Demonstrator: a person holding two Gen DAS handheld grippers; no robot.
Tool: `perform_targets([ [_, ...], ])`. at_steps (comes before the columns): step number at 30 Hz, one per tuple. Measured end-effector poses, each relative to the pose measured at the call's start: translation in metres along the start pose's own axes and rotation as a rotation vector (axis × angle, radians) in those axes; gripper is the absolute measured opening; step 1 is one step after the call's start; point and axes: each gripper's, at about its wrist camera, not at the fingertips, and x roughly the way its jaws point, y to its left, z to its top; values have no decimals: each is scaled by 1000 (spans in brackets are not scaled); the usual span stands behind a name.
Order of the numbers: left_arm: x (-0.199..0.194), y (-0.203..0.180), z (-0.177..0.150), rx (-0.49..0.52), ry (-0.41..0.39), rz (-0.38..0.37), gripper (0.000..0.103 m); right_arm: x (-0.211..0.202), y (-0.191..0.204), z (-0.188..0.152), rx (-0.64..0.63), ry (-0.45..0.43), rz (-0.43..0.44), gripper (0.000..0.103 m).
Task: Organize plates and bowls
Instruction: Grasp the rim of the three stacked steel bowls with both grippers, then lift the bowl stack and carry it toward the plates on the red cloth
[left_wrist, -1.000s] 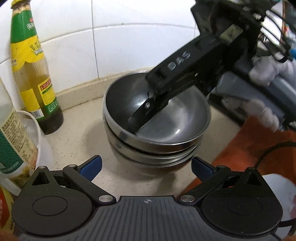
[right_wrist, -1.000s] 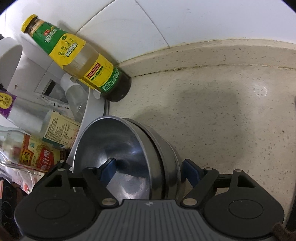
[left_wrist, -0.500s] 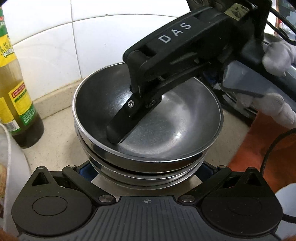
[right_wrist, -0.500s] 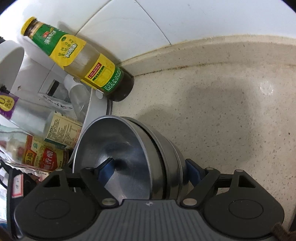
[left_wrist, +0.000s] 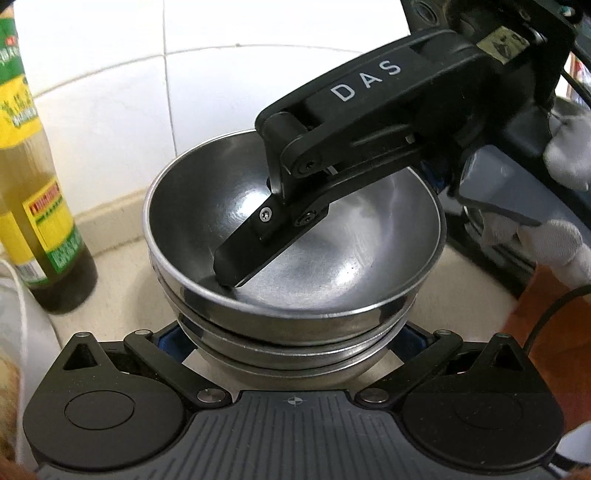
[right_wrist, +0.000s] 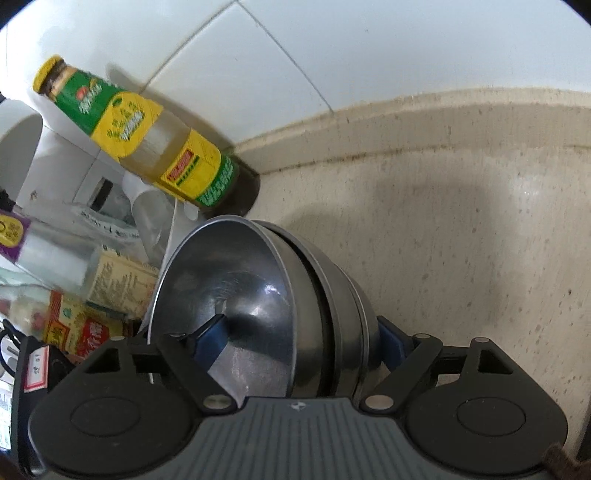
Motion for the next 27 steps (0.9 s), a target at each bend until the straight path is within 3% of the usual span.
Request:
perform_targets([
  [11, -48, -20, 37, 43, -109, 67, 103, -50, 34, 15, -72, -121, -7, 79],
  [20, -121, -56, 46, 78, -194, 144, 103, -115, 85, -9, -157, -218, 10, 79],
  [27, -160, -79, 26, 50, -197, 193, 103, -145, 119, -42, -220, -242, 45, 79],
])
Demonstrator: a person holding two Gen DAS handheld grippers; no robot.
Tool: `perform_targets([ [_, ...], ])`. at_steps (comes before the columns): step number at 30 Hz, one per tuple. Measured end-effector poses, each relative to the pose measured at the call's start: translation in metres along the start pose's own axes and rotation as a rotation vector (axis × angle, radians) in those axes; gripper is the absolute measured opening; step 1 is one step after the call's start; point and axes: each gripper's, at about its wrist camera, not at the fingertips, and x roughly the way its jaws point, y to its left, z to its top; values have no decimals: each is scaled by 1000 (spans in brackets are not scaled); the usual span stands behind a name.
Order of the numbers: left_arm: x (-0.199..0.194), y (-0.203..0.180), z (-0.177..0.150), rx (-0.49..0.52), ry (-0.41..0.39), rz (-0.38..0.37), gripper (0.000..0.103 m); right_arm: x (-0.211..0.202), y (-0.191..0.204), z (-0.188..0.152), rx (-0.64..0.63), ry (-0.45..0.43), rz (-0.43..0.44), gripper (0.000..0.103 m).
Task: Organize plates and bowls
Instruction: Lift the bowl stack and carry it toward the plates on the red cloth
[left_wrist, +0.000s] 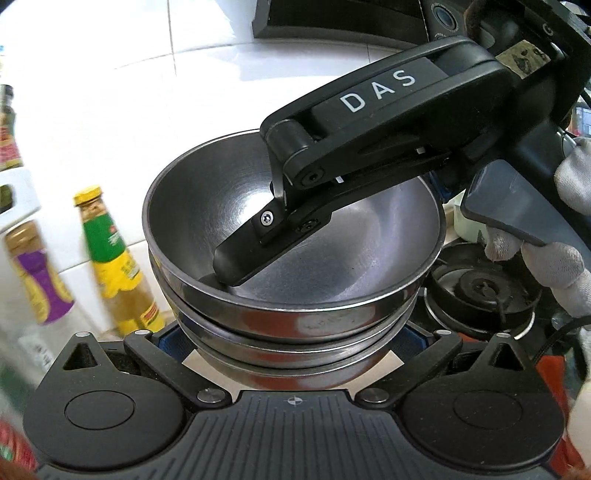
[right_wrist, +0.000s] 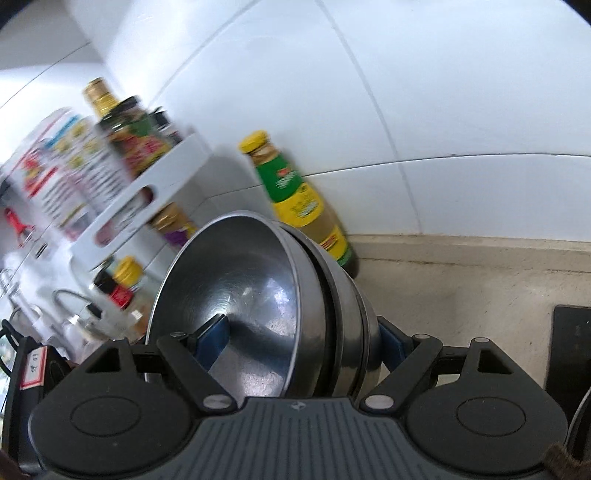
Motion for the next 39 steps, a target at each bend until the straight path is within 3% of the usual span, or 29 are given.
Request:
perform_targets([
  [22, -70, -56, -54, -53, 64, 47, 103, -59, 54, -118, -43, 79, 55, 79],
  [39, -39, -64, -125, -86, 209, 0, 103, -18, 25, -182, 30, 200, 19, 78],
])
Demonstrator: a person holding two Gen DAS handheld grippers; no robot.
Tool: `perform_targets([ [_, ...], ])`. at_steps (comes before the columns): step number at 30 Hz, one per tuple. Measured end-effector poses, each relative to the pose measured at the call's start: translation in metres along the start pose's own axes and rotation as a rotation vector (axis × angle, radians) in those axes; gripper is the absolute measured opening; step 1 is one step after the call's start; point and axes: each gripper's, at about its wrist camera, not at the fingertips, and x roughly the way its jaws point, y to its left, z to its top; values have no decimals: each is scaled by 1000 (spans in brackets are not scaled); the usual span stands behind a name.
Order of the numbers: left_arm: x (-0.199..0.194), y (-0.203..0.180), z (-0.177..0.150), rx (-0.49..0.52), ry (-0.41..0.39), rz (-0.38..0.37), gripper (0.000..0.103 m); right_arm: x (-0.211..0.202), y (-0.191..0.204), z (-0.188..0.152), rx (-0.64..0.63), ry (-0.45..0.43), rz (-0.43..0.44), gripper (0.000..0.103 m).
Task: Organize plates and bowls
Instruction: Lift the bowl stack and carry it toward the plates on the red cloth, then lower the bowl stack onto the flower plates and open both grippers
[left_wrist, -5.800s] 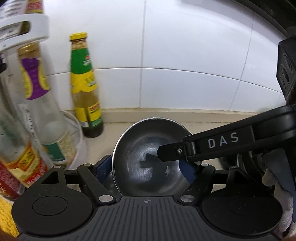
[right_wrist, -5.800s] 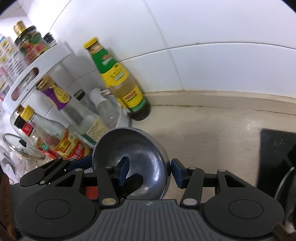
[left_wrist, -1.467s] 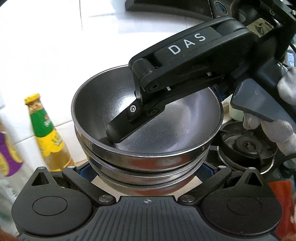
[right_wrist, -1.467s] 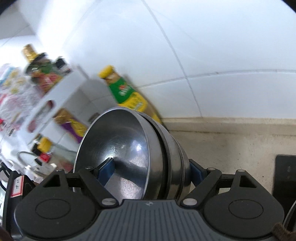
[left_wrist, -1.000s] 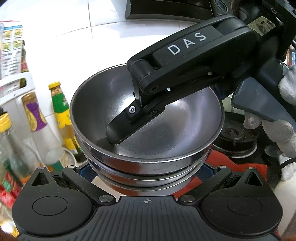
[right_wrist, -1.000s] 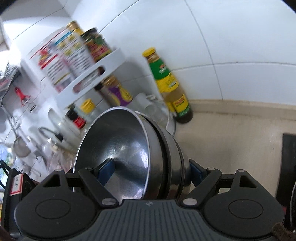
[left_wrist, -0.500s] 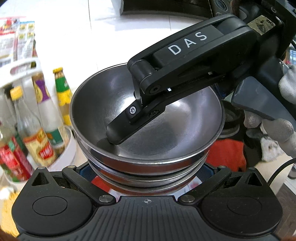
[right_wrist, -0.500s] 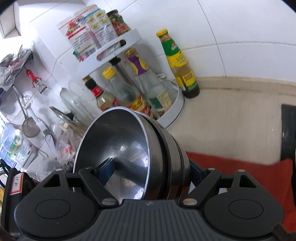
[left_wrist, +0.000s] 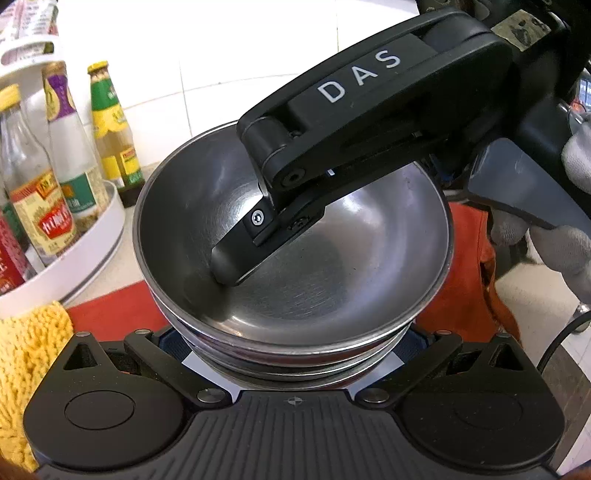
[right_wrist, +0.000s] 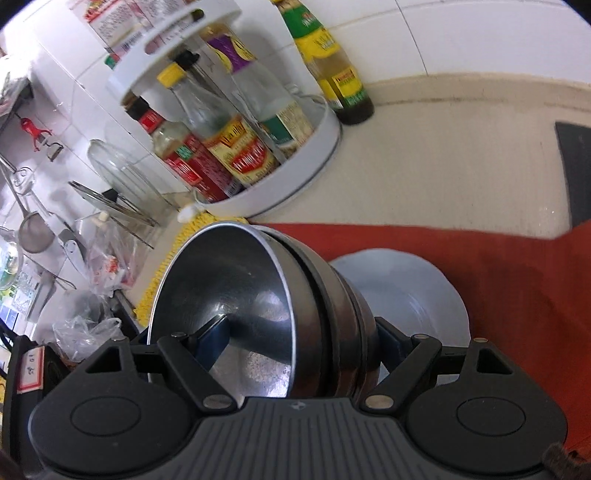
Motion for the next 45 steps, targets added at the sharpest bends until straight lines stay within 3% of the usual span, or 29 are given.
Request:
perform_targets([
  [4, 11, 1, -8, -1, 36, 3, 103, 11, -8, -4, 4, 11, -5, 77],
  [7, 15, 7, -10, -19, 29, 8, 103, 18, -9, -8, -38, 5, -70, 77],
  [10, 9, 7, -12, -28, 32, 13, 103, 20, -14, -10, -24, -4, -63, 77],
  [15, -10, 6, -17, -41, 50, 26, 103, 14, -15, -11, -24, -22, -72, 77],
  [20, 6, 4, -6, -52, 48, 54, 103, 11, -18, -13, -25, -35, -97, 77],
  [26, -1, 4, -12, -66, 111, 39, 103, 1, -13, -15, -57, -81, -144, 77],
  [37, -45, 18, -14, -199, 90, 55, 103, -19, -7, -29, -44, -116, -125, 77],
  [45, -67, 37, -12, -272, 49, 38, 103, -47, 15, -56, -88, -182, -198, 78],
])
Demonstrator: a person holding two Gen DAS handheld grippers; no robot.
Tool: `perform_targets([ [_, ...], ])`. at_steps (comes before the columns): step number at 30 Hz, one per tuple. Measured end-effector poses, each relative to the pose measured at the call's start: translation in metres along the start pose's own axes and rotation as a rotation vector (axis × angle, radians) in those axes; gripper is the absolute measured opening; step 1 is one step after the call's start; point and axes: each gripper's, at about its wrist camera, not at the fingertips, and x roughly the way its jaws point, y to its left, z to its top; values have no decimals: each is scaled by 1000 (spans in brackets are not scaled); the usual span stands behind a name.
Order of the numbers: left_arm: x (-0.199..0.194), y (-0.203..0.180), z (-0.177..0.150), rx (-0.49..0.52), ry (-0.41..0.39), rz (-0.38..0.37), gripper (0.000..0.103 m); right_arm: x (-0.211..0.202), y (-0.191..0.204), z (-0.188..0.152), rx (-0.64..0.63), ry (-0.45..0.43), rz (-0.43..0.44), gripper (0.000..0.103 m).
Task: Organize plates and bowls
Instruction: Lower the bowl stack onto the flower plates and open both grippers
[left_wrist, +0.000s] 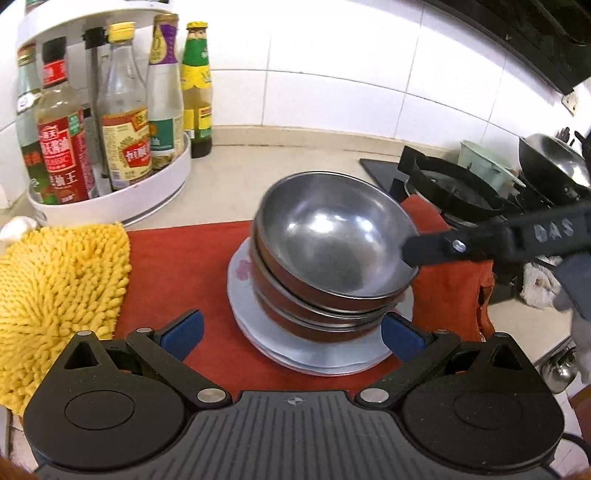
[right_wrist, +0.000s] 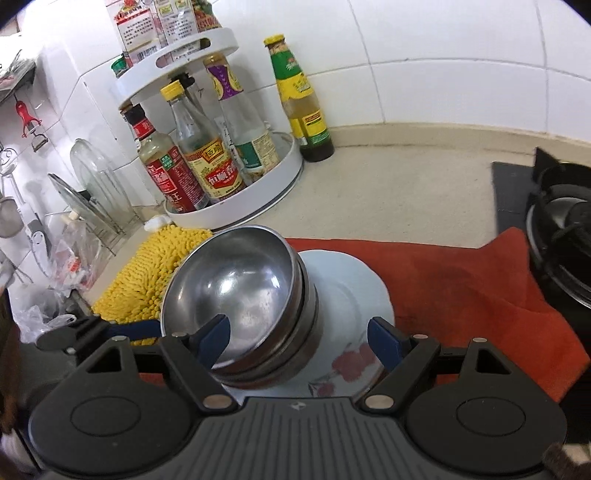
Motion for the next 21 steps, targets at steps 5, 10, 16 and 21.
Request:
perform_targets([
  [5, -10, 13, 0, -57, -7, 13, 103, -9, 8, -13, 40, -7, -33, 78],
  [10, -18, 20, 3, -67, -25, 26, 103, -18, 21, -26, 55, -32, -81, 78],
  [16, -28, 14, 1, -46, -39, 23, 103, -28, 34, -39, 90, -60, -131, 79],
  [21, -32, 12, -2, -45, -37, 12, 103, -33, 44, -47, 114, -78, -158, 79],
])
